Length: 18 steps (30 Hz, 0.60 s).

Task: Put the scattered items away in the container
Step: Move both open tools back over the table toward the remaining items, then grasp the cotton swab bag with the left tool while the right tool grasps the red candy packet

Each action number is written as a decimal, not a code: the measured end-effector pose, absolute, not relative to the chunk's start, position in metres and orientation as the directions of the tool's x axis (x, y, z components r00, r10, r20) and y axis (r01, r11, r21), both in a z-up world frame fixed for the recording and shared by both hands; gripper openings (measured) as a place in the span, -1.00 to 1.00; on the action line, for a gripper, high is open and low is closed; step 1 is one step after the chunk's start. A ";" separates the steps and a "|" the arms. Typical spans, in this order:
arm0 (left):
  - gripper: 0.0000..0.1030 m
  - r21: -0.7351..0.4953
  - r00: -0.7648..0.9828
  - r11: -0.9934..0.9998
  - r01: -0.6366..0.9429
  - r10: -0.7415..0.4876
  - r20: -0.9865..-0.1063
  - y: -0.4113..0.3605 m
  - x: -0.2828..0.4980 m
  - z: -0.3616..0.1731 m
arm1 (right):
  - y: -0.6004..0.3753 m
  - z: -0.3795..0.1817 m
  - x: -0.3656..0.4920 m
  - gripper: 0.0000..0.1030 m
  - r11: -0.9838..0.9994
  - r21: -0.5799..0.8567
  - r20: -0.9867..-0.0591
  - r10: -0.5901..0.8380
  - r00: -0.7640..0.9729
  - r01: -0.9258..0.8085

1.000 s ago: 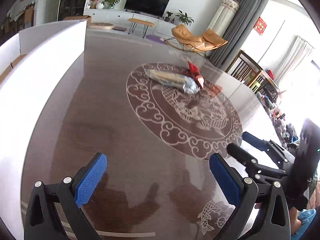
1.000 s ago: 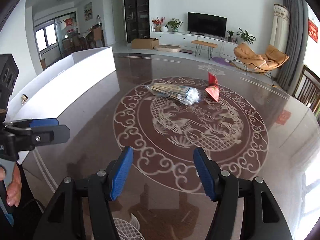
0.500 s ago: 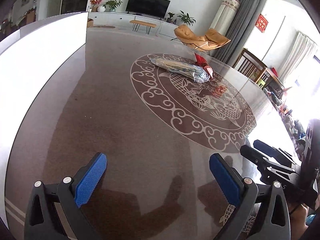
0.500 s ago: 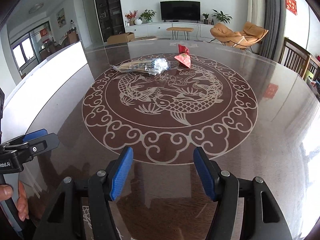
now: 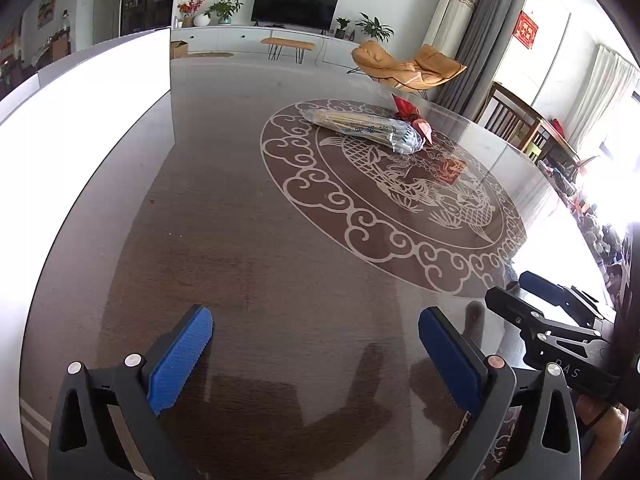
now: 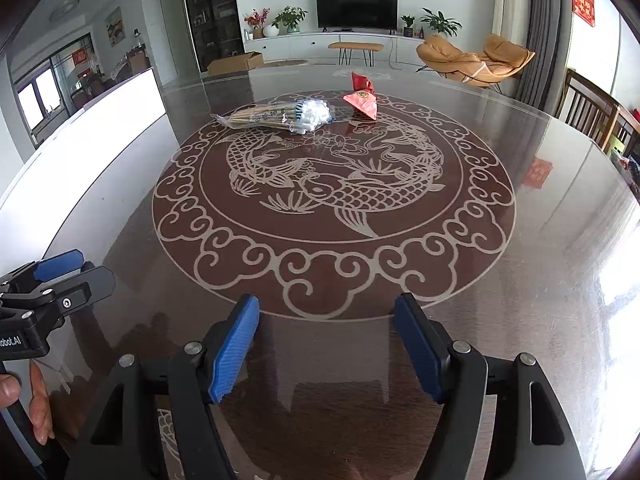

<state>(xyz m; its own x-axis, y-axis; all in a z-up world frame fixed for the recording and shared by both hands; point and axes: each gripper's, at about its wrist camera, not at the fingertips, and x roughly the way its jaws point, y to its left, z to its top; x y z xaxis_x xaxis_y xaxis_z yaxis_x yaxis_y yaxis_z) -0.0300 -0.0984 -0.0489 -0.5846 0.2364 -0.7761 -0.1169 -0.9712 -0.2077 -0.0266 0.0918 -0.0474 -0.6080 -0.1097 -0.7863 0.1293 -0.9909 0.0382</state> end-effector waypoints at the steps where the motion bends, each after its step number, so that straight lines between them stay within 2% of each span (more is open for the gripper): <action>1: 1.00 -0.196 -0.583 -0.973 -0.117 0.228 -0.780 -0.097 -0.030 -0.049 | 0.092 -0.047 -0.026 0.39 -0.991 0.040 -0.786 -0.111 -0.608 0.129; 13: 1.00 -0.153 -0.577 -0.981 -0.120 0.195 -0.793 -0.093 -0.029 -0.049 | 0.097 -0.046 -0.030 0.38 -0.988 0.082 -0.777 -0.147 -0.612 0.132; 18: 1.00 -0.102 -0.570 -0.988 -0.114 0.149 -0.808 -0.086 -0.032 -0.050 | 0.094 -0.026 -0.089 0.38 -0.973 0.127 -0.717 -0.225 -0.660 0.194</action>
